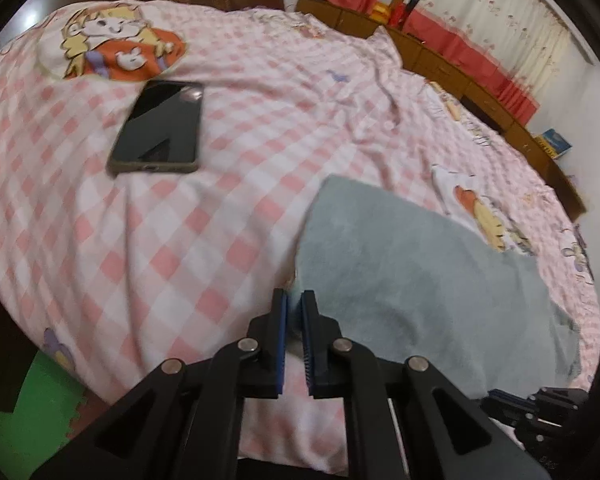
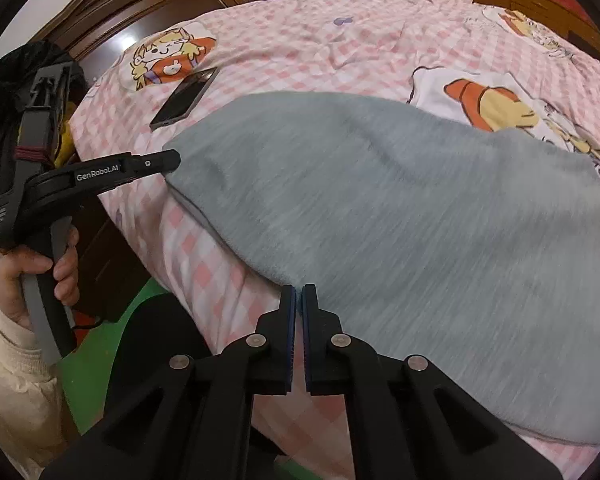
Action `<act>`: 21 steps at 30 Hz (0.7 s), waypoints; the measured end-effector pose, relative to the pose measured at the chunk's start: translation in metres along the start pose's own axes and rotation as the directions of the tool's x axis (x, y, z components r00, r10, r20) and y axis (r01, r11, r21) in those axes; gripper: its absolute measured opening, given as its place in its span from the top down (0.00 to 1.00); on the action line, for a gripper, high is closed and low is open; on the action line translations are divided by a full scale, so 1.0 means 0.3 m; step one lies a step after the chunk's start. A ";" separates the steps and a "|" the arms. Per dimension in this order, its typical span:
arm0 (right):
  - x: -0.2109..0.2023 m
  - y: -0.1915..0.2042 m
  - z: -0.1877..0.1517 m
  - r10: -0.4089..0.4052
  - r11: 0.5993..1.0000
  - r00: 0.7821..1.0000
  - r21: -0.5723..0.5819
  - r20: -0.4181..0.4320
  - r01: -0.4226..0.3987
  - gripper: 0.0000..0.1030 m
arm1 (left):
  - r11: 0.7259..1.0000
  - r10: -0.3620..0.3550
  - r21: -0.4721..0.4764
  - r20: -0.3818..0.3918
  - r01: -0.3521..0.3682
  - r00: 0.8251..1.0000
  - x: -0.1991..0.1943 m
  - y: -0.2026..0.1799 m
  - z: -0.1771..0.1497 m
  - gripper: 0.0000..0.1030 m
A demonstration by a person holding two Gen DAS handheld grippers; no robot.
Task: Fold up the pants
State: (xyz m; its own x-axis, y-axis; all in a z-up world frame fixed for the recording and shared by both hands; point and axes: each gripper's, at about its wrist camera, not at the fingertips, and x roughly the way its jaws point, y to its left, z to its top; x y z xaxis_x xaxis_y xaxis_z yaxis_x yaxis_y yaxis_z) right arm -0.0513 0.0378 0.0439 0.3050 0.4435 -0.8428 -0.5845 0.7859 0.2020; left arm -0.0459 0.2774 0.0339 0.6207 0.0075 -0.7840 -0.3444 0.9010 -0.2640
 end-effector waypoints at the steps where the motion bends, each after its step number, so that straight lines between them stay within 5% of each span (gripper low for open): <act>1: 0.007 -0.003 -0.004 0.007 1.000 1.000 0.006 -0.007 -0.007 0.97 | 1.000 0.012 -0.005 -0.001 -0.012 1.000 0.003 0.011 -0.002 0.94; 10: -0.046 -0.001 0.006 0.077 0.997 0.997 0.025 0.030 -0.078 0.96 | 0.998 -0.017 0.054 0.020 0.016 1.000 -0.072 -0.020 0.031 0.94; 13: -0.086 -0.036 0.036 0.006 0.998 0.996 0.055 0.086 -0.011 0.80 | 0.993 -0.068 0.094 0.020 0.066 0.998 -0.068 -0.103 0.057 0.83; 16: -0.093 -0.113 0.069 -0.091 0.989 0.990 0.124 0.107 0.078 0.79 | 0.984 -0.134 0.117 -0.005 0.133 0.991 -0.025 -0.197 0.071 0.66; 21: -0.051 -0.220 0.056 -0.108 0.968 0.992 0.237 0.071 0.089 0.79 | 0.969 -0.154 0.181 -0.089 0.168 0.984 0.075 -0.329 0.023 0.65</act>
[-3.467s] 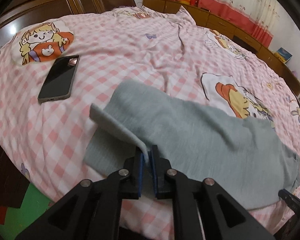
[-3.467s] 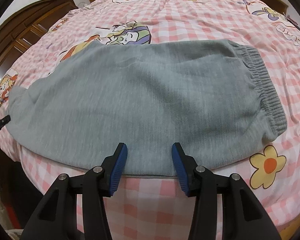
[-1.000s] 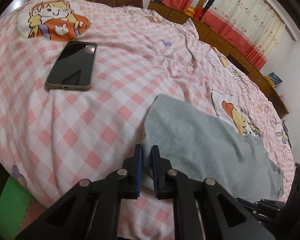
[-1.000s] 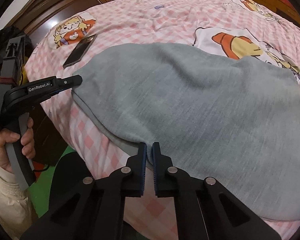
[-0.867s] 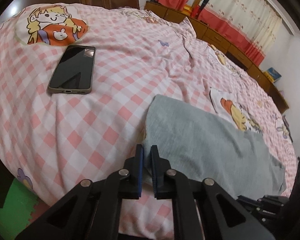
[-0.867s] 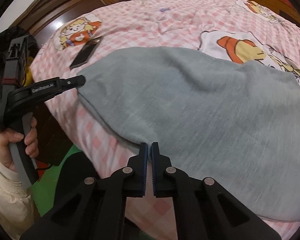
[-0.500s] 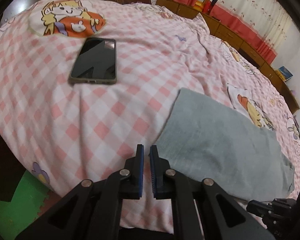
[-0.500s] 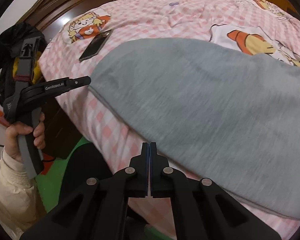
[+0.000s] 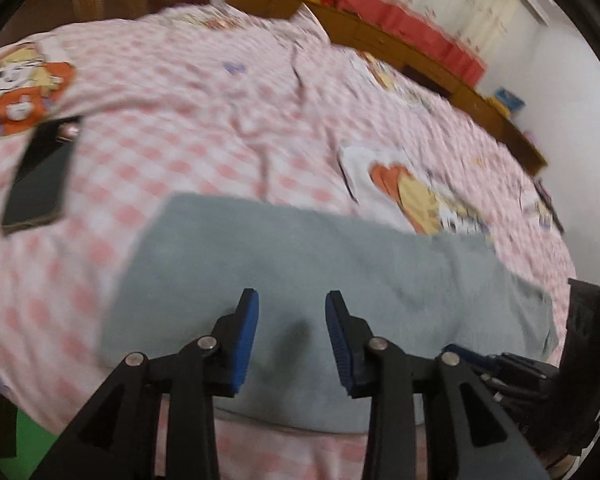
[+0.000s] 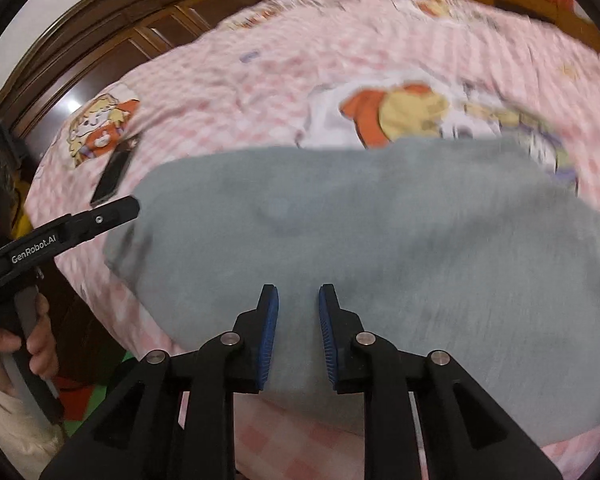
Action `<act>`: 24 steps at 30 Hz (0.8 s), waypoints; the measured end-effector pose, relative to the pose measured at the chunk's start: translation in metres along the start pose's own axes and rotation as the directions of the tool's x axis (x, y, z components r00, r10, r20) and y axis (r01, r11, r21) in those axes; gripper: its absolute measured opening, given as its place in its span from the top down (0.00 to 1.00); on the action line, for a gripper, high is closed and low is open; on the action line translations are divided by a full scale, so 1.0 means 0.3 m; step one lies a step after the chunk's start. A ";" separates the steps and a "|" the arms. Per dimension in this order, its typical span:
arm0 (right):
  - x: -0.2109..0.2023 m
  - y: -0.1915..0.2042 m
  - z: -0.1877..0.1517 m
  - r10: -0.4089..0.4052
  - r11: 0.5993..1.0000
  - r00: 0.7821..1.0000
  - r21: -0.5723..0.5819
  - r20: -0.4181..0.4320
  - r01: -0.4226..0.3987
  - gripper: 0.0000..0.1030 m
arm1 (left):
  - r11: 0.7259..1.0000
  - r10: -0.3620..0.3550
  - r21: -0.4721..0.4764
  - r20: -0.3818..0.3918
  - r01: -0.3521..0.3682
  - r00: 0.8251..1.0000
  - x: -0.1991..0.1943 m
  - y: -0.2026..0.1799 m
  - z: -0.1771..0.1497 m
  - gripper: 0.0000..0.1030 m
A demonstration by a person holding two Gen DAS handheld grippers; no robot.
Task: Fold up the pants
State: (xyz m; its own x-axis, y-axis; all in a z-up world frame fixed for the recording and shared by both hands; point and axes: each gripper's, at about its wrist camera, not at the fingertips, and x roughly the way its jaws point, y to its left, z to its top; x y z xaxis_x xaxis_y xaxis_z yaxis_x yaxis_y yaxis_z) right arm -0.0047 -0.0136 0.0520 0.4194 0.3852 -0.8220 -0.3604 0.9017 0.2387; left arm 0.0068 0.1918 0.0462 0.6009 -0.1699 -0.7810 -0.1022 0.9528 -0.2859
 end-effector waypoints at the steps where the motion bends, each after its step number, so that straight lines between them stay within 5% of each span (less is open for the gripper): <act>1: 0.022 -0.012 -0.022 0.018 1.000 0.999 0.008 -0.028 -0.018 0.79 | 1.000 0.012 0.006 -0.017 -0.012 1.000 0.017 -0.010 -0.016 0.65; 9: 0.028 -0.113 -0.127 0.235 0.967 0.969 0.116 -0.071 -0.226 0.78 | 0.996 0.090 0.010 -0.075 -0.089 0.993 0.059 -0.006 -0.127 0.65; 11: -0.006 -0.143 -0.130 0.232 0.965 0.971 0.137 -0.065 -0.221 0.78 | 0.996 0.091 0.005 -0.083 -0.091 0.992 0.058 0.000 -0.130 0.65; 14: -0.118 -0.212 -0.129 0.074 0.993 0.997 0.087 0.012 -0.074 0.78 | 0.997 0.077 -0.020 -0.090 -0.079 0.993 0.050 0.015 -0.139 0.65; 17: -0.191 -0.315 -0.144 -0.089 0.994 0.995 0.075 0.045 0.085 0.78 | 0.996 0.090 -0.017 -0.102 -0.092 0.991 0.048 0.020 -0.145 0.65; 22: -0.277 -0.591 -0.240 -0.350 0.920 0.937 0.183 -0.014 0.346 0.79 | 0.987 0.160 0.037 -0.128 -0.157 0.979 0.049 -0.007 -0.176 0.65; 24: -0.320 -0.674 -0.279 -0.364 0.906 0.931 0.224 -0.015 0.358 0.88 | 0.983 0.180 0.058 -0.132 -0.174 0.975 0.047 -0.020 -0.187 0.64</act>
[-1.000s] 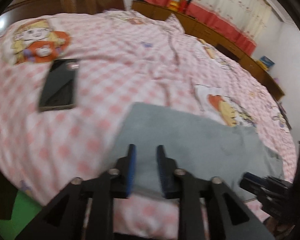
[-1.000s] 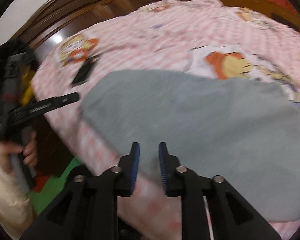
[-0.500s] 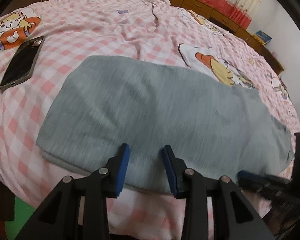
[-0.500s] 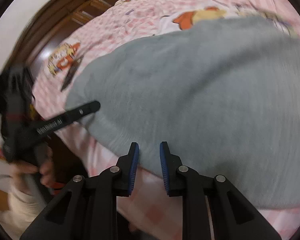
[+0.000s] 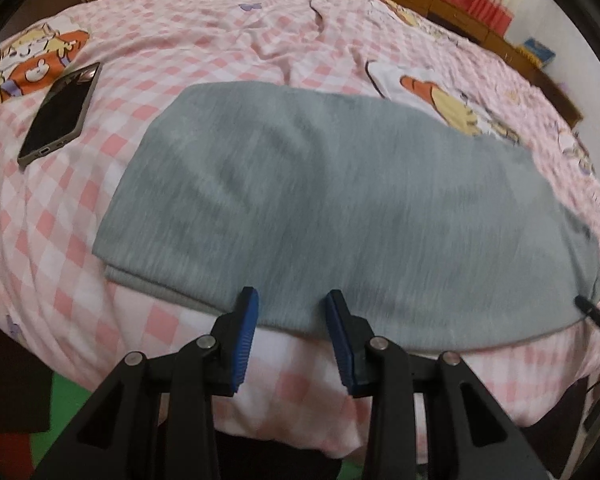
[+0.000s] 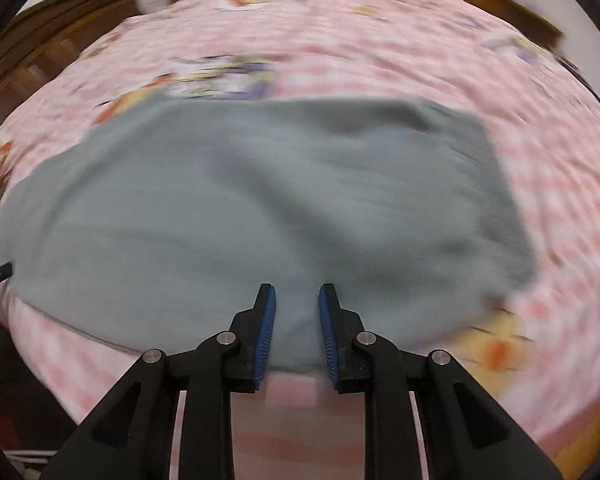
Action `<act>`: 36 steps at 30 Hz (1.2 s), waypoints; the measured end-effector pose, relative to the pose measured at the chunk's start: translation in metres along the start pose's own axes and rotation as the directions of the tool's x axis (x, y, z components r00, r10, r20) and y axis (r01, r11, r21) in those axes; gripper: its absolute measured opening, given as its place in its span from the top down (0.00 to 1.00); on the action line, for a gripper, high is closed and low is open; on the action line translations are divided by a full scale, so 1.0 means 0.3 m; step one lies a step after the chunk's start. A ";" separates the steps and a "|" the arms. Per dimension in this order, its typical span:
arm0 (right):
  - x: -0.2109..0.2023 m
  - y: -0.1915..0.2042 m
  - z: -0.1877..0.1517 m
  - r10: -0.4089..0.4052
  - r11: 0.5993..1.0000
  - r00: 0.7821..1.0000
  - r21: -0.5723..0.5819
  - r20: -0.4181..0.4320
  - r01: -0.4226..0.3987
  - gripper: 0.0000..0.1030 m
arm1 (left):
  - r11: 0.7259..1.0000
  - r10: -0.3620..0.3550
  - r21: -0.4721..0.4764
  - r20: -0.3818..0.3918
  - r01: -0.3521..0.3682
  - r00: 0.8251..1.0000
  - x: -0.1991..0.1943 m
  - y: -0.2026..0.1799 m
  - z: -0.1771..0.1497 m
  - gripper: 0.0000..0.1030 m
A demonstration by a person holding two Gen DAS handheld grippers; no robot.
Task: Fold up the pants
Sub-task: 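Move both open tools over the folded pants to smooth them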
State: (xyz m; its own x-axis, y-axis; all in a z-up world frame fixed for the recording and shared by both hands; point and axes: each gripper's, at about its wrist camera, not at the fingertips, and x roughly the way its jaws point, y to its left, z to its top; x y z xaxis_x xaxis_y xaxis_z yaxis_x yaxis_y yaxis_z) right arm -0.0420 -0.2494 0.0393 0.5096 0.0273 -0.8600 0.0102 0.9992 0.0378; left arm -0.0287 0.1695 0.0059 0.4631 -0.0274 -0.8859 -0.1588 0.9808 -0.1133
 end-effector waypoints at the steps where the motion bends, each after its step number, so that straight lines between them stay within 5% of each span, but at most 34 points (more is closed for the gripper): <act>1: -0.009 -0.047 -0.009 0.017 0.999 1.000 0.031 0.003 -0.017 0.92 | 1.000 0.012 0.002 -0.002 -0.012 1.000 -0.008 -0.006 -0.002 0.64; 8: -0.058 -0.033 0.074 0.005 1.000 0.998 -0.005 0.059 -0.005 0.90 | 0.997 -0.061 -0.051 0.069 0.064 0.996 -0.072 -0.089 0.091 0.58; 13: -0.031 -0.023 0.184 -0.031 0.999 0.993 -0.018 0.113 0.033 0.90 | 0.993 -0.118 0.025 0.083 0.116 0.990 -0.069 -0.276 0.193 0.54; 16: 0.024 -0.034 0.201 -0.103 0.994 0.990 -0.038 0.092 0.107 0.90 | 0.986 -0.153 0.073 0.073 0.148 0.986 -0.035 -0.403 0.234 0.54; 19: 0.072 -0.097 0.179 -0.214 0.975 0.976 -0.055 0.047 0.217 0.98 | 0.992 -0.088 0.099 0.059 0.081 0.994 0.029 -0.469 0.247 0.54; 21: 0.070 -0.164 0.159 -0.164 0.986 0.985 -0.024 0.048 0.165 1.00 | 0.994 -0.039 0.107 0.048 0.034 0.998 0.080 -0.467 0.235 0.54; 25: 0.056 -0.213 0.154 -0.078 0.997 0.996 0.025 0.043 0.077 1.00 | 0.991 -0.060 0.120 0.050 0.054 0.997 0.098 -0.446 0.221 0.54; 28: 0.016 -0.170 0.169 -0.074 0.996 0.996 0.043 0.052 0.072 0.91 | 0.992 -0.087 0.099 0.044 0.082 0.995 0.072 -0.452 0.246 0.54; 36: 0.045 -0.014 0.281 0.146 0.989 0.985 0.023 0.087 -0.149 0.87 | 0.969 -0.165 0.194 0.060 0.151 0.984 0.056 -0.614 0.241 0.50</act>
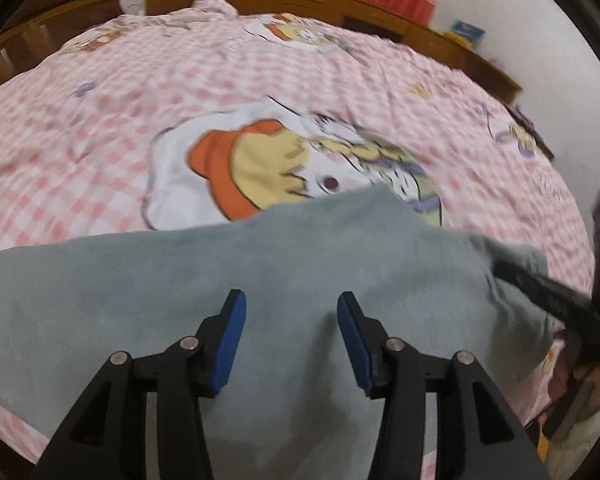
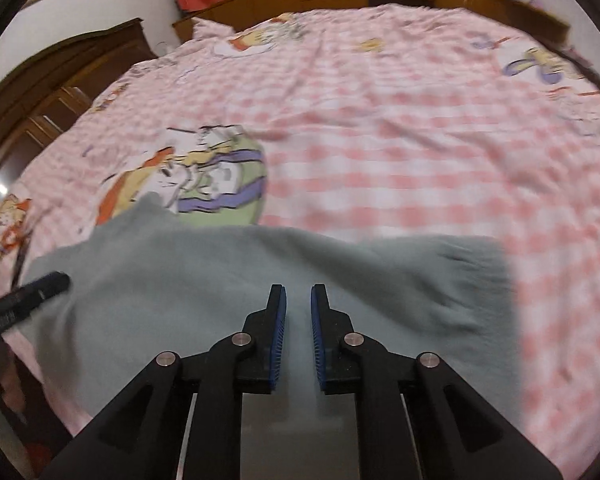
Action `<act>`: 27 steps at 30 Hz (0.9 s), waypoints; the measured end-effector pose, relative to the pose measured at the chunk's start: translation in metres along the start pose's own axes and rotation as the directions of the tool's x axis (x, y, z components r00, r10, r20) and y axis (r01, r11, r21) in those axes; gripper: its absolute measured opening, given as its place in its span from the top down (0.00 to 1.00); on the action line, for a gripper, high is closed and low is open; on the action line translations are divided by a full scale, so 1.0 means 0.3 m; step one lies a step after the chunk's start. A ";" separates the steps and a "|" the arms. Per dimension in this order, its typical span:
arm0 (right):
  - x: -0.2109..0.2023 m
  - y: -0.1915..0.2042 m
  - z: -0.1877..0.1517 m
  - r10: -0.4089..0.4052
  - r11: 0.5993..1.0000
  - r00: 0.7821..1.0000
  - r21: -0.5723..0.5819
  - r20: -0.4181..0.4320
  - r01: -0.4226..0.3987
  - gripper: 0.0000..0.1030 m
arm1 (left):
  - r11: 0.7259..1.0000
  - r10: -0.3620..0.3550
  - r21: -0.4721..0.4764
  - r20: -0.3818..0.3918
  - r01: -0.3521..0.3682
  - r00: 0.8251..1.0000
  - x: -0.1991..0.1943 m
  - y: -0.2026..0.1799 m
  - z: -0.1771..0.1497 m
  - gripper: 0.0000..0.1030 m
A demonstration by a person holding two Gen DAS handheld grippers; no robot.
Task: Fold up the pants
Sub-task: 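Move both open tools over the folded pants to smooth them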
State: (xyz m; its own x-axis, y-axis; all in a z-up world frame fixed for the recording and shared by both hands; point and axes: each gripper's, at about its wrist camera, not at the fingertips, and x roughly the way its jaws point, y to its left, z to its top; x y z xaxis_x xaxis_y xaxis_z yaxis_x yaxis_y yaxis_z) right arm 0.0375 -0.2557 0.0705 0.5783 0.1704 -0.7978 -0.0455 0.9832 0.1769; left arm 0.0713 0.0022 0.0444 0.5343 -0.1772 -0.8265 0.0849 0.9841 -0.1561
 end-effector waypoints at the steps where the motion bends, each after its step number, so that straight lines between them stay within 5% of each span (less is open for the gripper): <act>1: 0.032 0.011 0.011 -0.001 1.000 1.000 -0.003 -0.011 0.001 0.87 | 1.000 0.008 0.004 -0.022 -0.008 1.000 0.023 -0.007 -0.011 0.50; 4: 0.109 -0.017 0.021 -0.119 0.993 0.992 -0.015 -0.033 0.119 0.90 | 1.000 0.020 0.012 -0.022 -0.020 1.000 0.055 0.006 -0.040 0.49; 6: 0.128 -0.077 0.023 -0.104 0.994 0.994 0.027 -0.033 0.105 1.00 | 1.000 0.023 0.015 -0.013 -0.022 1.000 0.049 0.014 -0.048 0.48; 11: 0.084 -0.157 0.013 -0.051 0.993 0.998 0.103 -0.020 0.053 1.00 | 1.000 0.017 -0.013 -0.013 -0.017 1.000 0.005 0.050 -0.076 0.48; 15: -0.022 -0.112 -0.054 -0.077 0.996 0.997 0.055 0.003 0.076 0.84 | 0.998 0.061 -0.014 -0.011 -0.062 0.998 -0.056 0.104 -0.129 0.48; 27: -0.150 -0.015 -0.237 -0.012 0.997 0.999 0.081 -0.046 0.016 0.78 | 0.955 0.202 -0.216 -0.036 -0.205 0.979 -0.249 0.484 -0.262 0.43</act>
State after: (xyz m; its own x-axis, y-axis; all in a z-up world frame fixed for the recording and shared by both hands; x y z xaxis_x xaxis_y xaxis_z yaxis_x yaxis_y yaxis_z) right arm -0.0464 -0.2629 0.0645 0.5405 0.1612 -0.8258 0.0297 0.9772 0.2102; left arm -0.0225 0.1574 0.0409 0.5098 0.0254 -0.8599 -0.2105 0.9729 -0.0961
